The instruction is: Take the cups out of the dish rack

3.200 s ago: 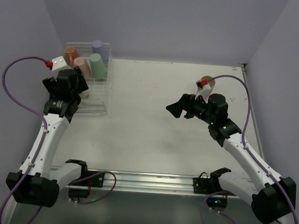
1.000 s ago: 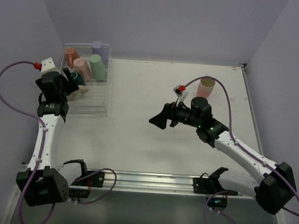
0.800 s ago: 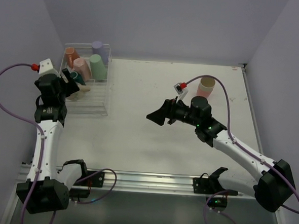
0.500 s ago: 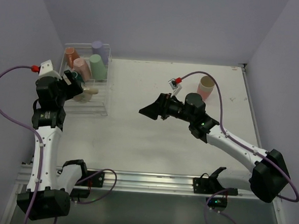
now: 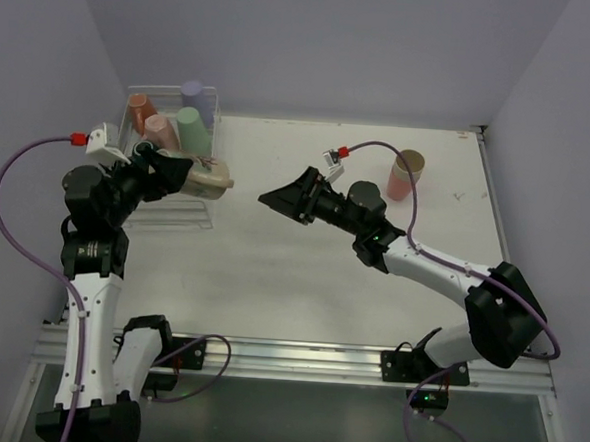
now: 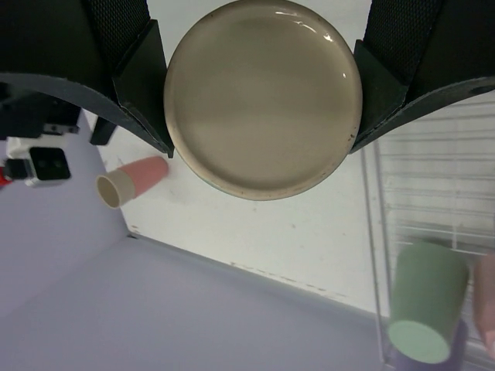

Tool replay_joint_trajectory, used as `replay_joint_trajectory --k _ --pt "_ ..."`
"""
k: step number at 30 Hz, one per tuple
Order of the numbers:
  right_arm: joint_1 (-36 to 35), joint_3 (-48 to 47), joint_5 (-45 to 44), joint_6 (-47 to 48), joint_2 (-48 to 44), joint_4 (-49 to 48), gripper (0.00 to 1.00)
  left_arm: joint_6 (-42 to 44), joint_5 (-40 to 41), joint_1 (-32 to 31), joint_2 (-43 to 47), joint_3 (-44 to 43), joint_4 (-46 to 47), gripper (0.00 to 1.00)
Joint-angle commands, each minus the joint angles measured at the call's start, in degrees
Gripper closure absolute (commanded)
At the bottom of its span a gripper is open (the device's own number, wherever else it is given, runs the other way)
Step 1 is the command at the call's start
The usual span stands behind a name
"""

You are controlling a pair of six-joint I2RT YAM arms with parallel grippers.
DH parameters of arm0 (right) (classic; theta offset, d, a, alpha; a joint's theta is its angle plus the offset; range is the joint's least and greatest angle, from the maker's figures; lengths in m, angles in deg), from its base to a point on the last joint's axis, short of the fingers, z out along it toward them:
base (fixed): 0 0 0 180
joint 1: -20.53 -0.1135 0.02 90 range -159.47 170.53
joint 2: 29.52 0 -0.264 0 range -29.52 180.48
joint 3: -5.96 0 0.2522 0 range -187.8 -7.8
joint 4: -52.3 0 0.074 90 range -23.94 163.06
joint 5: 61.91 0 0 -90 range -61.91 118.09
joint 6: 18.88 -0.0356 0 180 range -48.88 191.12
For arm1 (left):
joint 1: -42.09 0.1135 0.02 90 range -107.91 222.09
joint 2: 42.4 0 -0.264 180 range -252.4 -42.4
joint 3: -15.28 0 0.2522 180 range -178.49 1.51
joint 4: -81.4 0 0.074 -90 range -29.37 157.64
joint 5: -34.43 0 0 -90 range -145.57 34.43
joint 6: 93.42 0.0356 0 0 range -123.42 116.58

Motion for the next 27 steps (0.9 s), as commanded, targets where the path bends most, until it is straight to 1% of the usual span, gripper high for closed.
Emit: replay_joint_trajectory --k 1,2,6,9,10,14,15,16,18,19,21,23,24,26,27 --pt "-0.2 -4.1 -2.9 -5.1 2.2 -8.6 0.07 -7.9 -9.8 -1.0 3.3 1.1 13.9 0.99" --pt "-0.1 -3.8 -2.9 -7.1 2.7 -10.3 0.07 -8.7 -11.5 -1.1 3.5 1.9 15.2 0.99" --pt "0.0 -3.7 -3.8 -8.5 3.4 -13.0 0.06 -10.7 -14.2 -1.8 5.8 3.8 18.4 0.99" --pt "-0.1 -3.6 -4.2 -11.9 4.4 -15.7 0.06 -13.3 -17.2 -2.4 6.8 5.4 21.3 0.99" --pt "0.0 -3.3 -3.8 -12.8 5.1 -18.2 0.07 -14.5 -18.2 -2.7 7.0 6.0 22.5 0.99" --pt "-0.1 -4.6 0.6 -16.1 7.3 -22.2 0.11 -16.0 -19.7 -3.4 7.9 7.0 23.7 0.98" --pt "-0.2 -4.4 2.0 -16.8 7.6 -23.8 0.12 -16.3 -20.1 -3.5 8.1 7.2 24.1 0.98" --pt "-0.2 -4.4 2.6 -17.5 8.0 -26.9 0.17 -17.3 -20.8 -3.7 8.2 7.8 25.0 0.98" --pt "-0.3 -5.0 4.3 -19.5 9.1 -28.3 0.19 -18.2 -21.5 -3.9 8.5 8.5 25.9 0.98" --pt "-0.3 -6.1 6.5 -20.2 9.6 -30.5 0.23 -19.2 -22.1 -4.2 8.5 9.3 27.1 0.98" --pt "-0.8 -6.7 7.9 -20.7 9.9 -31.2 0.29 -19.4 -22.2 -4.3 8.9 9.6 27.1 0.98" --pt "-1.1 -7.4 9.3 -20.6 9.7 -30.7 0.32 -19.3 -21.9 -4.4 9.0 10.1 27.1 0.98" --pt "-1.5 -7.4 9.4 -20.9 9.7 -31.0 0.34 -19.3 -21.8 -4.4 9.1 10.3 27.2 0.97" --pt "-1.8 -7.1 9.6 -21.6 9.7 -32.6 0.35 -19.7 -21.7 -4.5 9.1 11.0 27.8 0.97" --pt "-2.1 -7.0 10.1 -22.3 9.7 -33.0 0.41 -19.8 -21.8 -4.6 9.0 11.2 28.1 0.97"
